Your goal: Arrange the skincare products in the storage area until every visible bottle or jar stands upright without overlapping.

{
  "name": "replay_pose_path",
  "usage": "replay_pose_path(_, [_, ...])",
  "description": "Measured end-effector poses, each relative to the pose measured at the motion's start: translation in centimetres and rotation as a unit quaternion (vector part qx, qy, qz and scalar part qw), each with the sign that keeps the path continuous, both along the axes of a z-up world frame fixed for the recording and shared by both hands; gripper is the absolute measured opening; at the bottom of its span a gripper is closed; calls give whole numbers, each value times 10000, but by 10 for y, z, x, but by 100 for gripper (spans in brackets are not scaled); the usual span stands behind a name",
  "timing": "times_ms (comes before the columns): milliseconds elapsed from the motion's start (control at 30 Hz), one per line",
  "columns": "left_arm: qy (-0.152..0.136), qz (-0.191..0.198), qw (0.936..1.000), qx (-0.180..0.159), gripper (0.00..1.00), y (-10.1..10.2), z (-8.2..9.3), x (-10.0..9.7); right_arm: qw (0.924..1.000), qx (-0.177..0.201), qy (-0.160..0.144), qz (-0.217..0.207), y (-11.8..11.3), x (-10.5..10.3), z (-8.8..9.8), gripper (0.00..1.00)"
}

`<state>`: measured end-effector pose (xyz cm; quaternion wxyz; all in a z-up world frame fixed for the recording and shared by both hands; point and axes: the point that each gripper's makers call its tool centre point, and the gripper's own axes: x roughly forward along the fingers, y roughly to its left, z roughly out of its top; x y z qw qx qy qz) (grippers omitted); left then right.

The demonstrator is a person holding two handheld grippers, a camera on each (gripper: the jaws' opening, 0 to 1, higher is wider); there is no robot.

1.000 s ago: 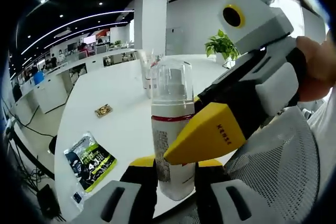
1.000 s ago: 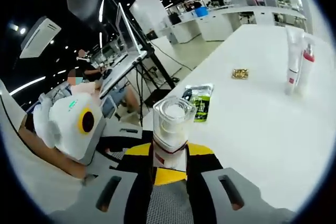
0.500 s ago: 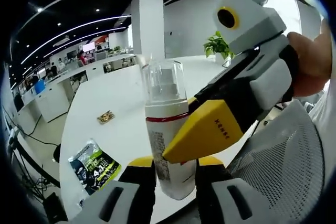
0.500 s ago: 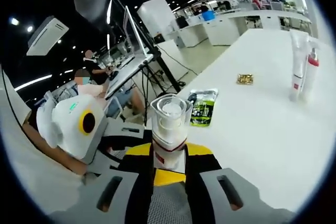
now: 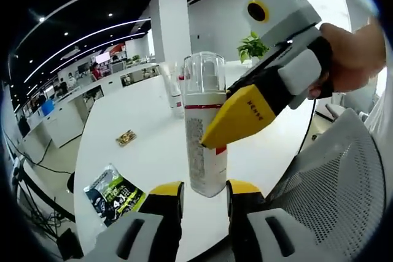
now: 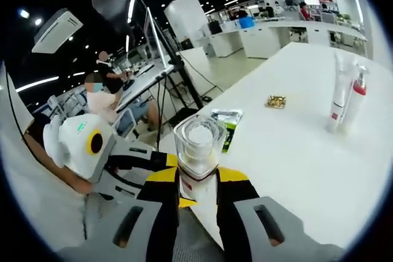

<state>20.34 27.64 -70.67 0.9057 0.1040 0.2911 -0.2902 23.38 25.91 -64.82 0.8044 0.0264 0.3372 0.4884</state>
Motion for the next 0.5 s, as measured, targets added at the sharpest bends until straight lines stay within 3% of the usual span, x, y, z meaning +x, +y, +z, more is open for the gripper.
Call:
replay_pose_path(300, [-33,26,9999,91,32,3,-1,2,9990,-220,-214,-314,-26,52,2,20])
replay_pose_path(500, [-33,-156,9996,213,31,-2,-4,-2,9970,-359,-334,-603,-45,90,-1,20])
